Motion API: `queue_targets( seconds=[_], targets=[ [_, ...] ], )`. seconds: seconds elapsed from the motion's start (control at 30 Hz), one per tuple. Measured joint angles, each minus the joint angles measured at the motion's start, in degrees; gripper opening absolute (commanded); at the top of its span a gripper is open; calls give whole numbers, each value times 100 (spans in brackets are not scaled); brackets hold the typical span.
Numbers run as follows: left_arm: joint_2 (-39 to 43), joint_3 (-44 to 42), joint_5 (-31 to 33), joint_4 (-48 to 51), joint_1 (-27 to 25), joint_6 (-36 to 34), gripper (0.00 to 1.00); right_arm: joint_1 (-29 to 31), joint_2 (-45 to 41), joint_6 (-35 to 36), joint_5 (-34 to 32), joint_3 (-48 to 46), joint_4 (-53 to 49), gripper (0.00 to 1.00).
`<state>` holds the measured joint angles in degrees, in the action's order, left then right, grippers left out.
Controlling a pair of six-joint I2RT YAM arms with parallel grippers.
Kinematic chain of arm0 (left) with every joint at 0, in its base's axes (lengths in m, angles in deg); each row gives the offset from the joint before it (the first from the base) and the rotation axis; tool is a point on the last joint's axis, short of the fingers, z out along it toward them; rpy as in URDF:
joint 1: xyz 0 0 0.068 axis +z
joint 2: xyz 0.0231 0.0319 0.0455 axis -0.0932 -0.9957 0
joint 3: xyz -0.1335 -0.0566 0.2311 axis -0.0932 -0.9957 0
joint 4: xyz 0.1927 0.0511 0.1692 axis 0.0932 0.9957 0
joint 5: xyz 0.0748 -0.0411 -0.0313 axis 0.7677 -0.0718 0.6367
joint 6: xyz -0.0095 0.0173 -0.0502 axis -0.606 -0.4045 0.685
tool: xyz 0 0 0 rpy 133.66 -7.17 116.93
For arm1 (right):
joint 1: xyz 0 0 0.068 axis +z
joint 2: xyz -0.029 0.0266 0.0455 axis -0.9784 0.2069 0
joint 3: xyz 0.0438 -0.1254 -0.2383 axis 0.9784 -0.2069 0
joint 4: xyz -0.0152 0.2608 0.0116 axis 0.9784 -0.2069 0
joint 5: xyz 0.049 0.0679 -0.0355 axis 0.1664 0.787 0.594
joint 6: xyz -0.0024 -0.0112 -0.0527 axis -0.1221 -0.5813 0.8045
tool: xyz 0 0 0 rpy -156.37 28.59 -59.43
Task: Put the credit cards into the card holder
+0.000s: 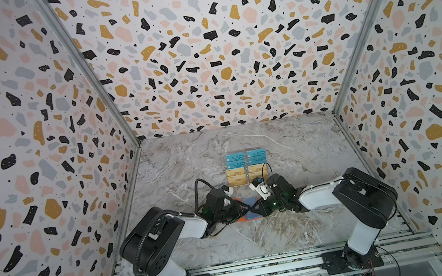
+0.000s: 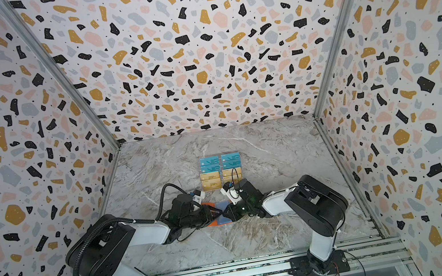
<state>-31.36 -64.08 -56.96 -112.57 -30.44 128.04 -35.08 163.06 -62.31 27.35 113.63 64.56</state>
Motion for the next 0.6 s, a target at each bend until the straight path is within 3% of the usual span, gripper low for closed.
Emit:
queue_targets(
  seconds=[0.27, 0.43, 0.6],
  targets=[
    [-284, 81, -107, -243, 33, 44, 23, -68, -46, -52, -2, -13, -7, 13],
    [-393, 90, -138, -278, 59, 50, 0, -197, -326, -127, 15, -133, -35, 13],
    [-376, 90, -140, -273, 94, 48, 0, -313, -413, -214, 120, -142, 24, 13]
  ],
)
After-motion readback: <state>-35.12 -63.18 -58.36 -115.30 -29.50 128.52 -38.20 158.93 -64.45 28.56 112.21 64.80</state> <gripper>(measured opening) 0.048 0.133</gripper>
